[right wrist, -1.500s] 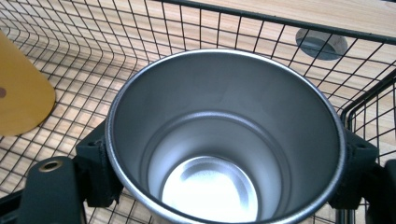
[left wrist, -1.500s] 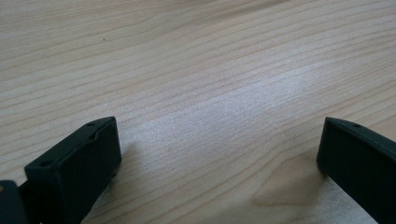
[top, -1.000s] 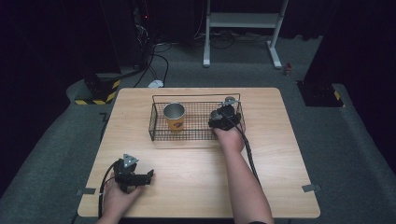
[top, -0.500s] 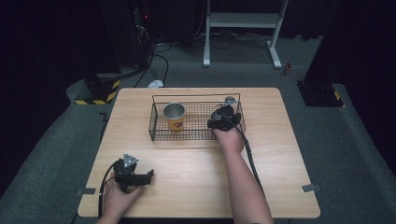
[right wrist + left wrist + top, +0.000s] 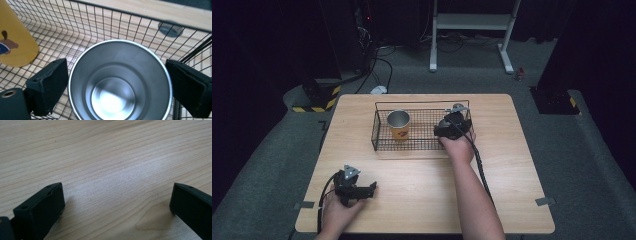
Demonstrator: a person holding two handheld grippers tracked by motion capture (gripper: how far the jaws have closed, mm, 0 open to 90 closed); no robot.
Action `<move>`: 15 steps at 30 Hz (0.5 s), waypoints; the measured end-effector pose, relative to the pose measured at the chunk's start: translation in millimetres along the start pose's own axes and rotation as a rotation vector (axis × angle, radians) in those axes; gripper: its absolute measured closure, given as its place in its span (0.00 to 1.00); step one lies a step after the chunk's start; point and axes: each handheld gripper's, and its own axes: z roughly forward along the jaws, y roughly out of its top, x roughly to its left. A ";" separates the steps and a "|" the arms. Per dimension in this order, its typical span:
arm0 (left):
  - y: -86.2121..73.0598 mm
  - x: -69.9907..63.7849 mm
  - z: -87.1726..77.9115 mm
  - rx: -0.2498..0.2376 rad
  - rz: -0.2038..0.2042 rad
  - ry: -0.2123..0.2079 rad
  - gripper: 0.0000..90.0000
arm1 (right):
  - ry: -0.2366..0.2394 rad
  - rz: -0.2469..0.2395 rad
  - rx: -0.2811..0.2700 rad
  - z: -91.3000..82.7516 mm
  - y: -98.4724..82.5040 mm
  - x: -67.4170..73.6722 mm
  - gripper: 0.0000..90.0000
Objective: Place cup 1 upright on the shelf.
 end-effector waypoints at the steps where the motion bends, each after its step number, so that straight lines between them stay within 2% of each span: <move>1: 0.0 0.0 0.0 0.000 0.000 0.000 0.00 | 0.000 -0.003 -0.008 -0.8 0.5 -0.4 0.08; 5: 0.0 0.0 0.0 0.000 0.000 0.000 0.00 | 0.001 0.003 -0.023 -6.5 2.1 -0.7 0.08; 15: 0.0 0.0 0.0 0.000 0.000 0.000 0.00 | 0.012 -0.018 -0.084 -21.2 5.5 -0.7 0.08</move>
